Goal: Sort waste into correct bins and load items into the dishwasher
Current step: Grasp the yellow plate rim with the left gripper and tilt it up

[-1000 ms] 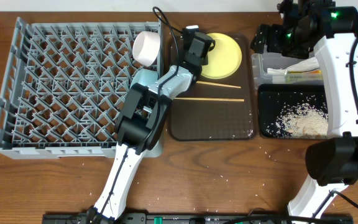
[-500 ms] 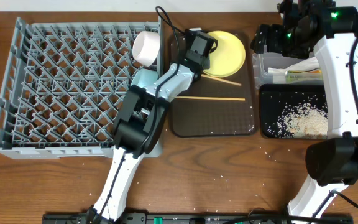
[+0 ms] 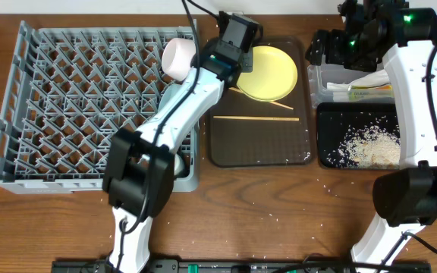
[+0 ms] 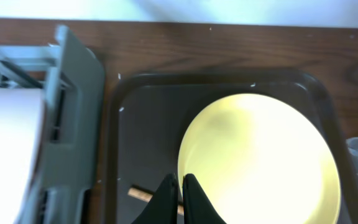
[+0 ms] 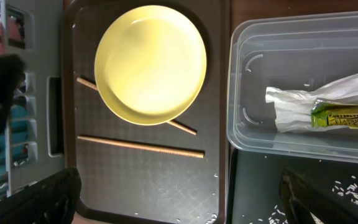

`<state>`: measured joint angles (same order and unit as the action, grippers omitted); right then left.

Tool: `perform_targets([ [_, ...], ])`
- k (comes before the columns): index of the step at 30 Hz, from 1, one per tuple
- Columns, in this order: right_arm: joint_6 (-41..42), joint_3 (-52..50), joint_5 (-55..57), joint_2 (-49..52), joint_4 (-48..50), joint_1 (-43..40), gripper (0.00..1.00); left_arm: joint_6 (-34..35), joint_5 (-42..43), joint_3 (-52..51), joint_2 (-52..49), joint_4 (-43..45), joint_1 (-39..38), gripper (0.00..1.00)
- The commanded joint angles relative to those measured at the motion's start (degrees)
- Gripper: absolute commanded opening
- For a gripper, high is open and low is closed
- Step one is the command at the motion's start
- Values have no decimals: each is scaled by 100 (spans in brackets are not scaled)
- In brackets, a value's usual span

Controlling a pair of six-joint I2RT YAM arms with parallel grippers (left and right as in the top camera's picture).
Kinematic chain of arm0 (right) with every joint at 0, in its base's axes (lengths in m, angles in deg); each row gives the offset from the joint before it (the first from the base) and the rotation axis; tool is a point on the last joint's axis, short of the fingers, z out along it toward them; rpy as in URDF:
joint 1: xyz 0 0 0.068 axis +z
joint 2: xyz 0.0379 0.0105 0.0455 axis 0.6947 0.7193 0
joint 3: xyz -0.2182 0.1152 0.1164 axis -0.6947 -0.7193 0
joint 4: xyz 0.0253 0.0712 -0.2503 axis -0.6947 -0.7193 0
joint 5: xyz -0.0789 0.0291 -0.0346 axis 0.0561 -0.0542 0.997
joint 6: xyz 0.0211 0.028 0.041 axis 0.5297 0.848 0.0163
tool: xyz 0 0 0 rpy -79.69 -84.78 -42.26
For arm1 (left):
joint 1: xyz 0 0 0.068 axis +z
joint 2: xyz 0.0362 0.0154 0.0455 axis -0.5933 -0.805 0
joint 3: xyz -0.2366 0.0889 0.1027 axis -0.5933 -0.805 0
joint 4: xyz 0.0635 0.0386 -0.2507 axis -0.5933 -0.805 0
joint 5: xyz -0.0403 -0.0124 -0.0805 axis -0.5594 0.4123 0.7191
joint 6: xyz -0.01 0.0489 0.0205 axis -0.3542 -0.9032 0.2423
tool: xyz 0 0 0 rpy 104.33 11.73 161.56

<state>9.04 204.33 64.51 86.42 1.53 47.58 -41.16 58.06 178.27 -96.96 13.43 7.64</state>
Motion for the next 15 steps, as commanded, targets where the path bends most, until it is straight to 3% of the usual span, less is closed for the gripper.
perform_targets([
  [1,-68,28,-9,-15,2,48,99,-177,297,-20,289,-234,133,7],
  [3,-68,28,-9,-15,2,48,99,-133,752,-20,321,-461,210,9],
  [5,-68,28,-9,-15,2,52,99,59,1270,-22,264,-599,273,23],
  [9,-68,28,-9,-15,2,46,99,380,2076,-22,17,-560,297,37],
  [15,-68,28,-9,-15,2,52,99,850,2651,-20,-424,-420,463,45],
])
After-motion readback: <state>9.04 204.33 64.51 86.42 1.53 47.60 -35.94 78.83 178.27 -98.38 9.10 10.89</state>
